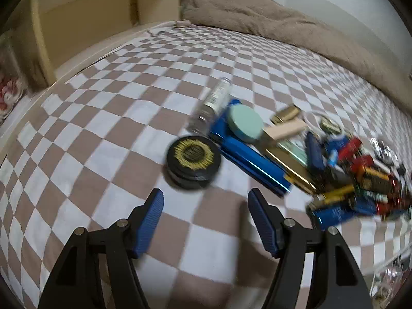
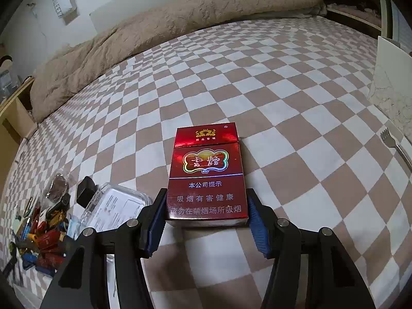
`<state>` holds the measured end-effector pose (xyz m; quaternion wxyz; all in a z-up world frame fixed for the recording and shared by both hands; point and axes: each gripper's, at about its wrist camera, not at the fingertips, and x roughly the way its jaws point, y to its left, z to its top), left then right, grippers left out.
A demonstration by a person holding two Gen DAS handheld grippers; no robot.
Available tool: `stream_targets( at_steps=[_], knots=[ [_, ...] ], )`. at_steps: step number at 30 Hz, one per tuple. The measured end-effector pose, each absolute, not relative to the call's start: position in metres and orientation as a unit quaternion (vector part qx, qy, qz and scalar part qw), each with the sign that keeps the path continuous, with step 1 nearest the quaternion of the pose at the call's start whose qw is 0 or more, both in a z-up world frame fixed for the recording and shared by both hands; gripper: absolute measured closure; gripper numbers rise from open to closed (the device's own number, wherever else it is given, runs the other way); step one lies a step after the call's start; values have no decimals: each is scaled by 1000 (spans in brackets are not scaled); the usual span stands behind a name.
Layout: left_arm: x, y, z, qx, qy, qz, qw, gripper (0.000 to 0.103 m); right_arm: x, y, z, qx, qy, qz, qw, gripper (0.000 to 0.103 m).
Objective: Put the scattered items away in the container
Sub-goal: 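Grasp the red cigarette pack with the right tool while the left tool lifts the tin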
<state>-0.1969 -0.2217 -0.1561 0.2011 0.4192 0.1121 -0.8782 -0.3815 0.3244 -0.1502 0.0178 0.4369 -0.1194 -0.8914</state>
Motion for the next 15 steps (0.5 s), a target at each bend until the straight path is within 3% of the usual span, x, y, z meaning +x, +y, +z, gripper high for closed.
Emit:
stream_targets(
  at_steps=[4,10,12,13,15],
  knots=[
    [-202,-238,-157,409,139,-877,209,35,-370,323,-149,444,-104,-890,31,44],
    [-214,-224,-164,417,84,-877,223,35,-338,323,-148,464,-73,-881,54,44],
    [-213,-224,-164,416,82,-878,221,42,-329,320,-146,470,-60,-879,65,44],
    [-211,-225,-163,415,84,-879,220,55,-324,319,-146,472,-53,-877,73,44],
    [-208,-227,-162,413,91,-881,212,55,-312,317,-146,474,-39,-875,94,44]
  ],
)
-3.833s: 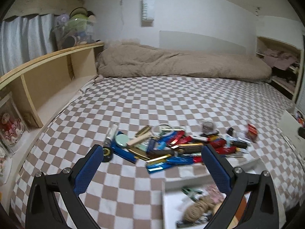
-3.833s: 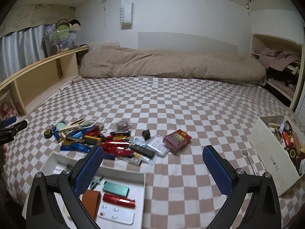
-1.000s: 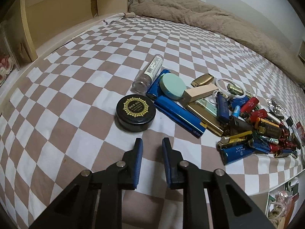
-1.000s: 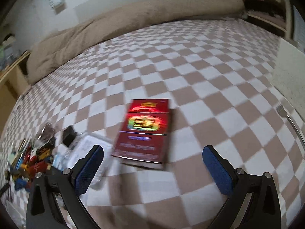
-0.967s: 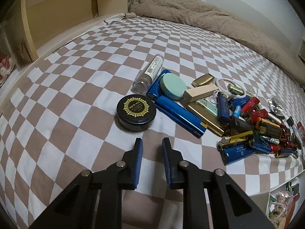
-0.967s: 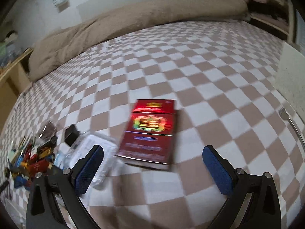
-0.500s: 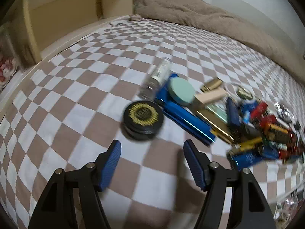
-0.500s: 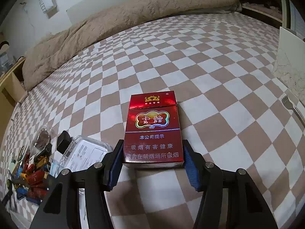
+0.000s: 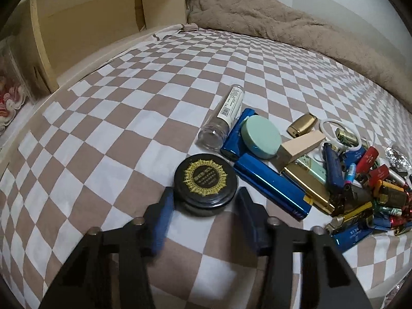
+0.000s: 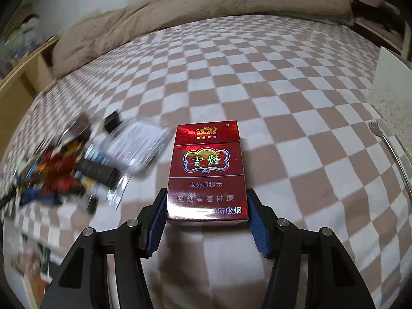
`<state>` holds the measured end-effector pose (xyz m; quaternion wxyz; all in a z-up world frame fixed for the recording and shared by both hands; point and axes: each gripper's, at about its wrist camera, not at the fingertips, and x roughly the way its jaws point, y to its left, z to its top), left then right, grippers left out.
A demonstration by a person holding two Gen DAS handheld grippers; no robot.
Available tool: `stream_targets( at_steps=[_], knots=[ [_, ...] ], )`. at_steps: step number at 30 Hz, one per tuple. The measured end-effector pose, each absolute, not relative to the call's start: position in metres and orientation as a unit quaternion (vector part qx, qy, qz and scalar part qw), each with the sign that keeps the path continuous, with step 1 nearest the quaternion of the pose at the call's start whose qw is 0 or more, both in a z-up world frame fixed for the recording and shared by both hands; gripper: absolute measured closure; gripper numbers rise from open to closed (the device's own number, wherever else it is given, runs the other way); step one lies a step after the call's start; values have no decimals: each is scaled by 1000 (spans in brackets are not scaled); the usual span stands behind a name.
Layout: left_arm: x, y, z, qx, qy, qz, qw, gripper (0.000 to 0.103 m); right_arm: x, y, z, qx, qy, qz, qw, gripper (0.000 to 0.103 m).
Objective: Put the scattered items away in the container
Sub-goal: 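Grasp the red cigarette pack with the right tool while the left tool lifts the tin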
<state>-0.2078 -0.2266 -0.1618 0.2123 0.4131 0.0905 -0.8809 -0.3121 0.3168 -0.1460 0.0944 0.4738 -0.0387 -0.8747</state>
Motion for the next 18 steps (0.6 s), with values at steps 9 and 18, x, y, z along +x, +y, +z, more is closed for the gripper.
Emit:
stream_targets(
  at_steps=[9,18],
  knots=[
    [-201,-216,-155,413,91,-884,200,55,-276,322,-147,460,18,-883,96,27],
    [-180,-200,-147,413,90,-889,175,55,-284,367,-149,460,-61,-886,-4,24]
  ],
)
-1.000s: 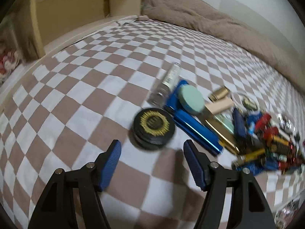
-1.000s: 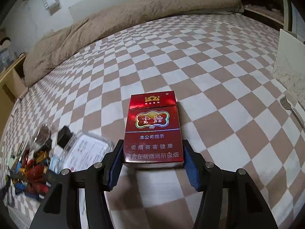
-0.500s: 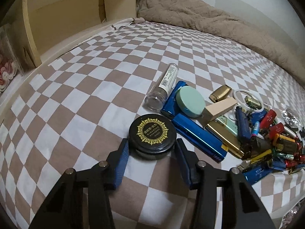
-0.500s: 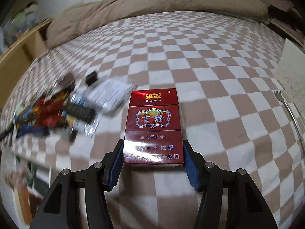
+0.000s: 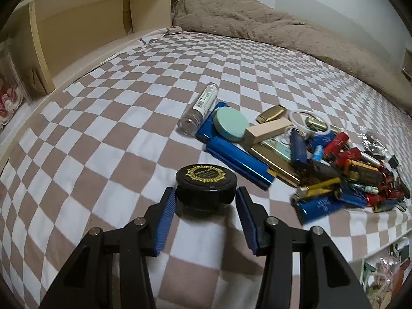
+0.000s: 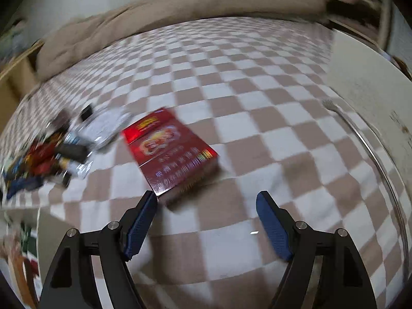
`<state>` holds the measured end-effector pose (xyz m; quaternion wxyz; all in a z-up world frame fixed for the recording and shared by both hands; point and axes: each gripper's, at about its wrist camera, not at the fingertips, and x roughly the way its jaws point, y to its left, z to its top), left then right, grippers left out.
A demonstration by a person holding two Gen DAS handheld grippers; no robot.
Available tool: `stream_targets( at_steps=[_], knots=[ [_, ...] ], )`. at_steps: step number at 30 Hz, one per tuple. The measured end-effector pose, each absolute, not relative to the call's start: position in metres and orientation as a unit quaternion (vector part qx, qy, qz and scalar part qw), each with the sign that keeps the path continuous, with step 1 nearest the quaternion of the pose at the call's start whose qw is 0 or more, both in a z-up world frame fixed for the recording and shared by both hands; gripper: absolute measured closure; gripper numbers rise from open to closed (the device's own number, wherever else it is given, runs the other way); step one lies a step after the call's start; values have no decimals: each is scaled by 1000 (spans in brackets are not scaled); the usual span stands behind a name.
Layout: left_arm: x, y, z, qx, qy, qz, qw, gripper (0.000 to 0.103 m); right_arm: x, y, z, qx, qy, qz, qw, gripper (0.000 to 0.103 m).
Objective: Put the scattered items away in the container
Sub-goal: 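Grasp the red cigarette pack with the right tool while the left tool lifts the tin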
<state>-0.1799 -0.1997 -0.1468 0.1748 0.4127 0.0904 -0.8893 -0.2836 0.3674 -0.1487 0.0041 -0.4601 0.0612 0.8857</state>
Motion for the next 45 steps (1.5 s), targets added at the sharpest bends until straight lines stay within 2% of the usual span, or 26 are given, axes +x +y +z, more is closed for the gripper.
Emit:
stream_targets(
  at_steps=[6,12,15,21,24,27,28,29,37,39,40,45],
  knots=[
    [-173,-198,-143,418,115,-885,171,55,-283,391,-147,-446,124,885,47,24],
    [-159,-188,-139,432,109,-881,160,55,-278,366,-141,-443,78,892,32,23],
    [-154,-184,-142,441,106,-878,152,55,-284,351,-139,-438,70,896,30,13],
    [-151,-185,-151,461,117,-867,145,55,-302,327,-145,-450,111,886,26,13],
    [-151,-184,-152,464,113,-866,147,55,-315,322,-149,-453,142,880,26,6],
    [-154,-181,-152,465,106,-867,144,45,-327,315,-153,-451,118,883,46,6],
    [-155,-180,-152,463,106,-868,142,35,-330,314,-155,-453,111,883,50,6],
    [-157,-179,-152,461,104,-870,143,31,-332,313,-155,-452,108,884,51,6],
    [-171,-180,-157,452,76,-875,156,31,-335,327,-154,-441,131,888,32,9],
    [-173,-182,-157,451,75,-876,151,42,-333,328,-153,-440,132,888,25,9],
    [-173,-184,-157,450,77,-877,150,53,-332,328,-153,-441,130,888,20,9],
    [-170,-190,-155,447,91,-880,134,53,-326,324,-152,-465,100,880,-16,9]
  ],
)
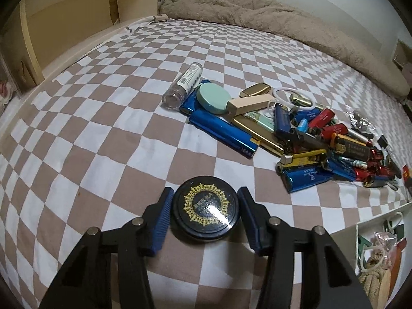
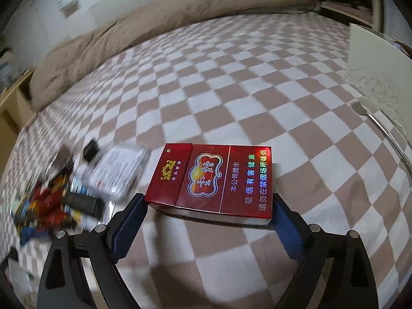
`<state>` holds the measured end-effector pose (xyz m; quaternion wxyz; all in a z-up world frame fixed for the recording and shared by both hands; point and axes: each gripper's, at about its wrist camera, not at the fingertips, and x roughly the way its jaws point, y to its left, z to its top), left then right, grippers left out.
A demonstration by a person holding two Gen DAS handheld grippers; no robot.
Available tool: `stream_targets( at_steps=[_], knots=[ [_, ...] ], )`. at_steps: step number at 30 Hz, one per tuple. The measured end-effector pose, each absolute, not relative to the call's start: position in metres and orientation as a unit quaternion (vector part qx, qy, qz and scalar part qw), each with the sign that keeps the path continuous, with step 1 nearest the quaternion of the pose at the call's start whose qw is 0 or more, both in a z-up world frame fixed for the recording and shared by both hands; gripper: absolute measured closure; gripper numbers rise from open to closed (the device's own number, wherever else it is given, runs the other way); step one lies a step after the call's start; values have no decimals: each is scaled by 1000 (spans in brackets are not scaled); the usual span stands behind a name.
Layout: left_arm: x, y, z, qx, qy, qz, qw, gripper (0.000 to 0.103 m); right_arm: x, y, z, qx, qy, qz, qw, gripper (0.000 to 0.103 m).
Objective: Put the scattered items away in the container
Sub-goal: 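Grasp the red cigarette pack with the right tool while the left tool lifts the tin, then carry the tin and the cigarette pack over the white tray with both tools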
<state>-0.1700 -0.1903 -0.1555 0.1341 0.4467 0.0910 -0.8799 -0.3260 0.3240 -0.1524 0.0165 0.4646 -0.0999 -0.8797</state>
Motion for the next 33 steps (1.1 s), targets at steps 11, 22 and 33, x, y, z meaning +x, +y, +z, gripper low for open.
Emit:
stream_targets(
  at_steps=[11,22,33],
  knots=[
    [-155,-179,-152,456,88,-876,132,53,-278,313,-145,486,-19,-871,68,10],
    [-141,-156,-146,456,97,-878,106,53,-249,327,-144,487,-54,-870,52,10],
    [-119,-140,-125,421,117,-895,88,53,-227,337,-127,456,-112,-881,59,10]
  ],
)
